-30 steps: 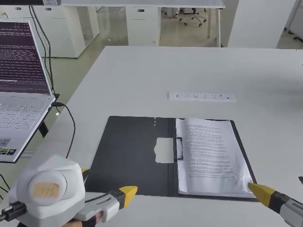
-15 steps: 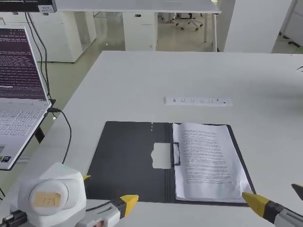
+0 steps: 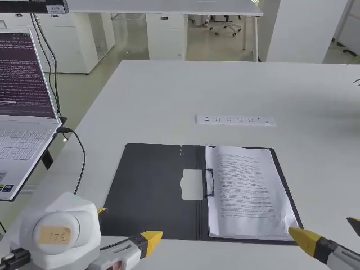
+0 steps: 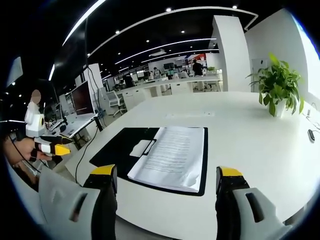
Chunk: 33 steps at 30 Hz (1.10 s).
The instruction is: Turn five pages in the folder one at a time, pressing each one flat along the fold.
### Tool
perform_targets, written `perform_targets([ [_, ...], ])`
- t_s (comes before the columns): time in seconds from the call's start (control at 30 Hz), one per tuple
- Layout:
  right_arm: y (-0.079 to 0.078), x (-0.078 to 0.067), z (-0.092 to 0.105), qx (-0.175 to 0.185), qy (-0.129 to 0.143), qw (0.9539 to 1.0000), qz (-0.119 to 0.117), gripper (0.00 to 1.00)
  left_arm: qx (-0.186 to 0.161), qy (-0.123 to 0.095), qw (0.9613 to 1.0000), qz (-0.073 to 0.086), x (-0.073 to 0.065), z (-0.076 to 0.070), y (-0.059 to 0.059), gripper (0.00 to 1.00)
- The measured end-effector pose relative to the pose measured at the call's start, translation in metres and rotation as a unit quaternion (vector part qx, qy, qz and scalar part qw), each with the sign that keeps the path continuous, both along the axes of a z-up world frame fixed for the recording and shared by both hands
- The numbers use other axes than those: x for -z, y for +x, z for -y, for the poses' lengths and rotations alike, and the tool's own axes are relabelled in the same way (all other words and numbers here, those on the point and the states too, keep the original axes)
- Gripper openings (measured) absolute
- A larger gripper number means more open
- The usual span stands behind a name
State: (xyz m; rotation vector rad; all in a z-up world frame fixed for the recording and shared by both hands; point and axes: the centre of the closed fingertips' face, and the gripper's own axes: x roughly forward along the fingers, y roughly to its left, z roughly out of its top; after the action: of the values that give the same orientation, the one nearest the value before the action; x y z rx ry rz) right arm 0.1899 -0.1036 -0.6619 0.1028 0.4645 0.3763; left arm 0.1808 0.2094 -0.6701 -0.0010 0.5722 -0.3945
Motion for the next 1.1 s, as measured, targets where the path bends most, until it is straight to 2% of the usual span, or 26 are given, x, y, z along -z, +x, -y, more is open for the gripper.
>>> perform_targets([
  [0.47, 0.0, 0.002, 0.004, -0.003, 0.0, 1.0, -0.001, 0.8, -0.001, 0.002, 1.0, -0.001, 0.001, 0.001, 0.0, 0.69],
  [0.83, -0.003, 0.005, 0.004, 0.001, 0.013, 0.9999, -0.005, 0.81, 0.005, 0.006, 1.0, -0.003, 0.005, 0.003, 0.003, 0.7],
  [1.03, -0.003, 0.008, 0.006, 0.002, 0.014, 0.9999, -0.006, 0.8, 0.023, 0.011, 0.9997, -0.004, 0.008, 0.012, 0.008, 0.69],
  [1.1, -0.004, 0.01, 0.008, 0.003, 0.013, 0.9999, -0.005, 0.8, 0.034, 0.014, 0.9993, 0.001, 0.007, 0.018, 0.011, 0.68],
])
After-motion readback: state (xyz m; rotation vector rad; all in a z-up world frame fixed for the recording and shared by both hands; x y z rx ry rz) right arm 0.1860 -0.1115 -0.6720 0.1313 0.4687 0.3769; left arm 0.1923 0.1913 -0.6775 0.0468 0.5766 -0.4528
